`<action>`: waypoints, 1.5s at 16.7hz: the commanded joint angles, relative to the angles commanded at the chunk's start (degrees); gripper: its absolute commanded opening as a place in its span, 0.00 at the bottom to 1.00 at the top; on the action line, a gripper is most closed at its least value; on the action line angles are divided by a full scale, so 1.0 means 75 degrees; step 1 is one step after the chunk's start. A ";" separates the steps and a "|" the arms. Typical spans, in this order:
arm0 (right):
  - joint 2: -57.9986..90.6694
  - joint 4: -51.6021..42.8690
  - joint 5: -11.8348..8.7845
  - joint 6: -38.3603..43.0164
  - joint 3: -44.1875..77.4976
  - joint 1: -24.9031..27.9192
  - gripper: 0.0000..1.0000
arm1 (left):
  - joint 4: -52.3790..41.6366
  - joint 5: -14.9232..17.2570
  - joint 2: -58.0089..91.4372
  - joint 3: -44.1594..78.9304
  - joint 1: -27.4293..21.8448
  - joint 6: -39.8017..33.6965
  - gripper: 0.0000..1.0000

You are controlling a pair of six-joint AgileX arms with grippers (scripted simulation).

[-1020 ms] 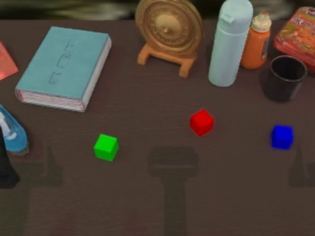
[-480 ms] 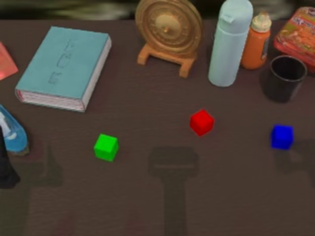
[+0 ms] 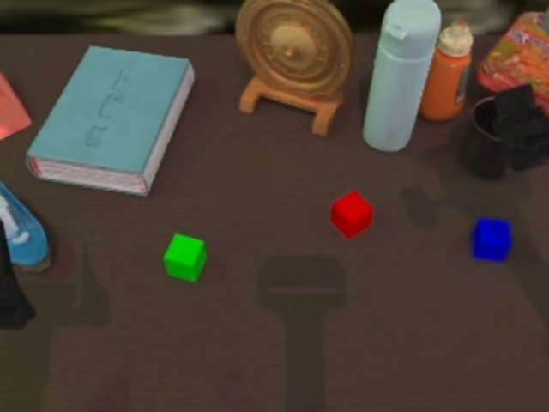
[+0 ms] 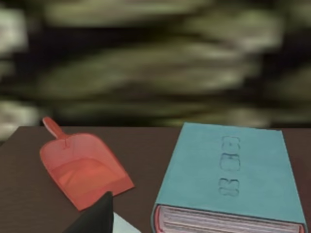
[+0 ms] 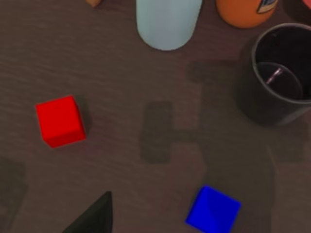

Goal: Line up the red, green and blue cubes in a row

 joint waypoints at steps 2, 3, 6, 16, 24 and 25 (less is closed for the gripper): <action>0.1789 -0.0958 -0.0005 -0.0046 0.1456 0.0364 1.00 | 0.0000 0.0000 0.0000 0.0000 0.0000 0.0000 1.00; 0.2620 -0.1416 -0.0009 -0.0069 0.2141 0.0540 1.00 | 0.0000 0.0000 0.0000 0.0000 0.0000 0.0000 1.00; 0.4810 -0.2662 -0.0017 -0.0131 0.4065 0.1028 1.00 | 0.0000 0.0000 0.0000 0.0000 0.0000 0.0000 1.00; 0.8558 -0.4704 0.0018 -0.0258 0.7785 0.1912 1.00 | 0.0000 0.0000 0.0000 0.0000 0.0000 0.0000 1.00; 0.8608 -0.4383 0.0019 -0.0271 0.7485 0.1894 1.00 | 0.0000 0.0000 0.0000 0.0000 0.0000 0.0000 1.00; 0.8660 -0.4124 0.0020 -0.0271 0.7281 0.1900 1.00 | 0.0000 0.0000 0.0000 0.0000 0.0000 0.0000 1.00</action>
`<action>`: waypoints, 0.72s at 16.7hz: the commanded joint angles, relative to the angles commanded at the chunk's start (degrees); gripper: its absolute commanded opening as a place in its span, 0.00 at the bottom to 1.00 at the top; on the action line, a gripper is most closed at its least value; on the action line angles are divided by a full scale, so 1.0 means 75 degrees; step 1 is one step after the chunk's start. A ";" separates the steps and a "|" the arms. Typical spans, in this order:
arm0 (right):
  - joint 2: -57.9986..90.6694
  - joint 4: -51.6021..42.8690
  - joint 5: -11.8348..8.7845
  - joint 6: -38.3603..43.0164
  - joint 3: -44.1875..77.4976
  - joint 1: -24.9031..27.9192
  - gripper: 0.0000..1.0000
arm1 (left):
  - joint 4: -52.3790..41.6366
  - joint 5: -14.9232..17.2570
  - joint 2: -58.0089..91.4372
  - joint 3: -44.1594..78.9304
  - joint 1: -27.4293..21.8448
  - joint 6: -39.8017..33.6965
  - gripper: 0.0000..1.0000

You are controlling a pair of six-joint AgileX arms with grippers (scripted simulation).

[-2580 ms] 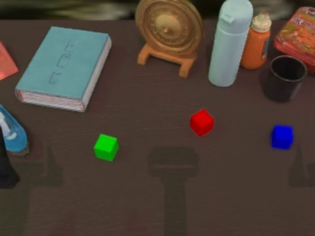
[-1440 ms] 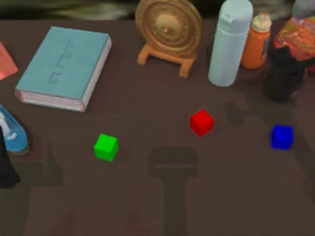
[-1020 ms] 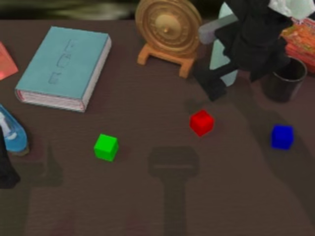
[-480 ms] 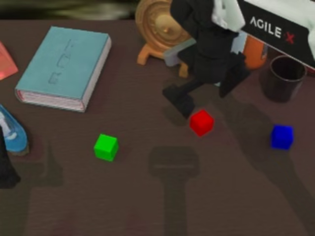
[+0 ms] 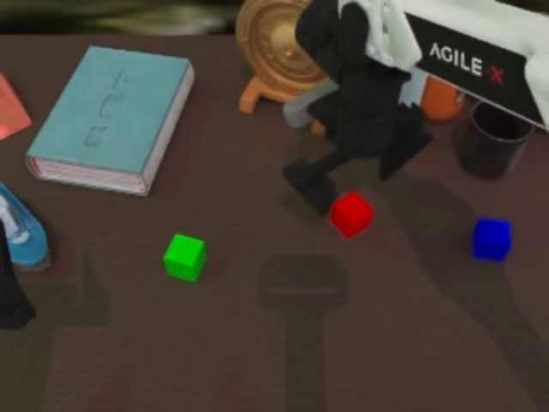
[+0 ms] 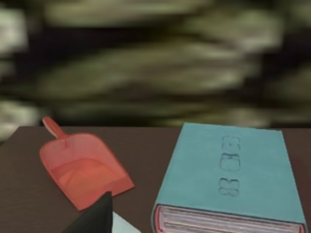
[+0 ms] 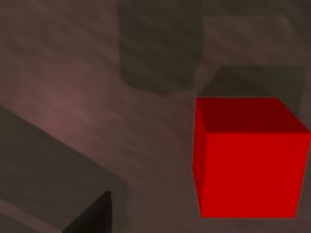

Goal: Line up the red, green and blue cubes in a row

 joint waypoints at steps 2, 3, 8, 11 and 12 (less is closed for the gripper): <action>0.0145 0.0689 0.0001 0.0012 -0.0484 0.0005 1.00 | 0.0000 0.0000 0.0000 0.0000 0.0000 0.0000 1.00; 0.0219 0.1043 0.0002 0.0017 -0.0732 0.0009 1.00 | 0.0000 0.0000 0.0000 0.0000 0.0000 0.0000 1.00; 0.0415 0.1761 0.0005 0.0030 -0.1319 0.0023 1.00 | 0.0000 0.0000 0.0000 0.0000 0.0000 0.0000 1.00; 0.0415 0.1761 0.0005 0.0030 -0.1319 0.0023 0.92 | 0.0000 0.0000 0.0000 0.0000 0.0000 0.0000 1.00; 0.0415 0.1761 0.0005 0.0030 -0.1319 0.0023 0.85 | 0.0000 0.0000 0.0000 0.0000 0.0000 0.0000 1.00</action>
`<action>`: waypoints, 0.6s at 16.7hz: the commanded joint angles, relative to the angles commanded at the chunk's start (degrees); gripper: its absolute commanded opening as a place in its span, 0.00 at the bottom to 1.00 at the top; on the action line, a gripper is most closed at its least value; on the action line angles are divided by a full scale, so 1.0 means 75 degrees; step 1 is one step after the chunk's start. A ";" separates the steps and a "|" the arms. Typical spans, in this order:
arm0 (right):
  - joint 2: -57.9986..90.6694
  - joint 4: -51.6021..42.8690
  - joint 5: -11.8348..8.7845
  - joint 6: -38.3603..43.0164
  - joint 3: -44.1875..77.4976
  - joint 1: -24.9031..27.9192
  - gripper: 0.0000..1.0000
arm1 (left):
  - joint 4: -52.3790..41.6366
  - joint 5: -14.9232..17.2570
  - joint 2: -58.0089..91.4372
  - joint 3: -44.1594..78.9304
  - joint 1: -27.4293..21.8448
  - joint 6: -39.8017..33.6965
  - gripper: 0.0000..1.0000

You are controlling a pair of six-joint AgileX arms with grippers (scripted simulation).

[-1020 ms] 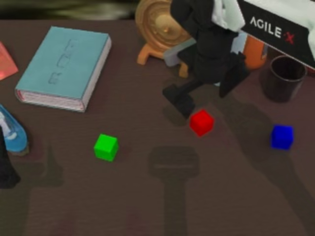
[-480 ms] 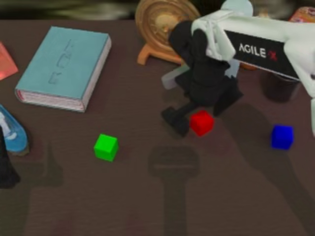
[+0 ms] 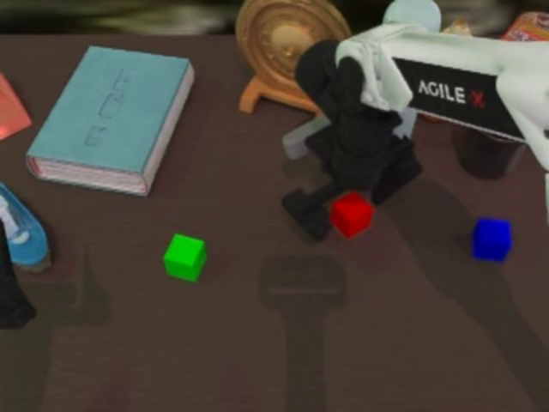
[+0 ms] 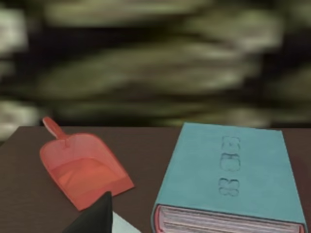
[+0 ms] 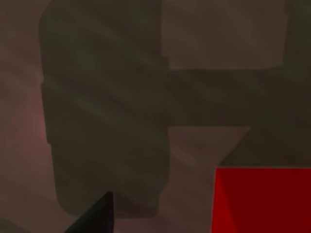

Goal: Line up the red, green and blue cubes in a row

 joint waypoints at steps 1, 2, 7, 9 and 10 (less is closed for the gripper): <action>0.0000 0.0000 0.0000 0.0000 0.0000 0.0000 0.77 | 0.0000 0.0000 0.0000 0.0000 0.0000 0.0000 1.00; 0.0000 0.0000 0.0000 0.0000 0.0000 0.0000 0.70 | 0.0000 0.0000 0.0000 0.0000 0.0000 0.0000 1.00; 0.0000 0.0000 0.0000 0.0000 0.0000 0.0000 0.32 | 0.0000 0.0000 0.0000 0.0000 0.0000 0.0000 1.00; 0.0000 0.0000 0.0000 0.0000 0.0000 0.0000 0.17 | 0.0000 0.0000 0.0000 0.0000 0.0000 0.0000 1.00; 0.0000 0.0000 0.0000 0.0000 0.0000 0.0000 0.10 | 0.0000 0.0000 0.0000 0.0000 0.0000 0.0000 1.00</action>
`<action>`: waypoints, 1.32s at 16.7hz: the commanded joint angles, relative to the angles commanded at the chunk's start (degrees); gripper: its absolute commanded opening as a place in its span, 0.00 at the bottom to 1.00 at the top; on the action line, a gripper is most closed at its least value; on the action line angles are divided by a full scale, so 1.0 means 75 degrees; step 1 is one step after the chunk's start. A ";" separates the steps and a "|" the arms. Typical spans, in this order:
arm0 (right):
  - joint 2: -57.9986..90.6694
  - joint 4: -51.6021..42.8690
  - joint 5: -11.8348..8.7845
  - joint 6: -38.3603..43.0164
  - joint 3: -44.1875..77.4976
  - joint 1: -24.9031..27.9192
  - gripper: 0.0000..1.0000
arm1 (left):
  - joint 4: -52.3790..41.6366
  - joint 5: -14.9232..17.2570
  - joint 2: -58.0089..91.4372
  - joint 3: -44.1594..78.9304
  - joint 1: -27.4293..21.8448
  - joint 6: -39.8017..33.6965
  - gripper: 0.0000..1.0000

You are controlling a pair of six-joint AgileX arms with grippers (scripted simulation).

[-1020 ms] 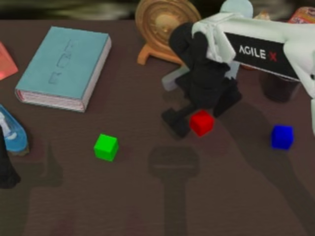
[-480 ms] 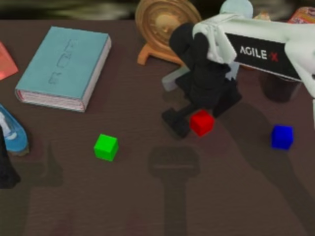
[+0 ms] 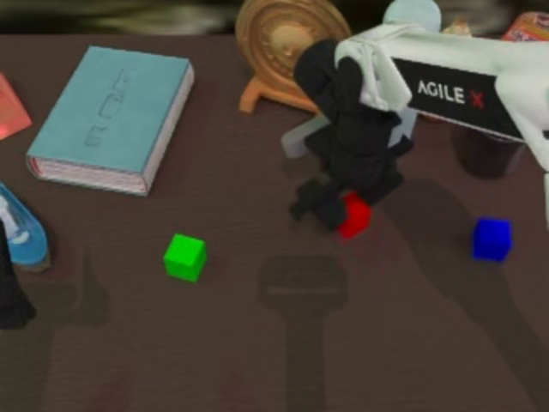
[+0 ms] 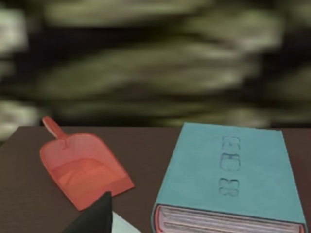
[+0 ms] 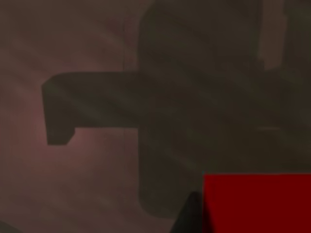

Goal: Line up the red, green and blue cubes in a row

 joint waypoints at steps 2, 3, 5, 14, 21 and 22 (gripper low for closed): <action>0.0000 0.0000 0.0000 0.0000 0.0000 0.0000 0.00 | 0.0000 0.0000 0.0000 0.0000 0.0000 0.0000 1.00; 0.0000 0.0000 0.0000 0.0000 0.0000 0.0000 0.00 | 0.0000 0.0000 0.0000 0.0000 0.0000 0.0000 1.00; 0.0000 0.0000 0.0000 0.0000 0.0000 0.0000 0.00 | 0.0000 0.0000 0.0000 0.0000 0.0000 0.0000 1.00; -0.0369 -0.0643 -0.0025 0.0023 0.0596 0.0003 0.00 | 0.0000 0.0000 0.0000 0.0000 0.0000 0.0000 1.00; -0.0635 -0.1921 -0.0026 0.0008 0.1567 0.0048 0.00 | 0.0000 0.0000 0.0000 0.0000 0.0000 0.0000 1.00; -0.0635 -0.1921 -0.0026 0.0008 0.1567 0.0048 0.00 | 0.0000 0.0000 0.0000 0.0000 0.0000 0.0000 1.00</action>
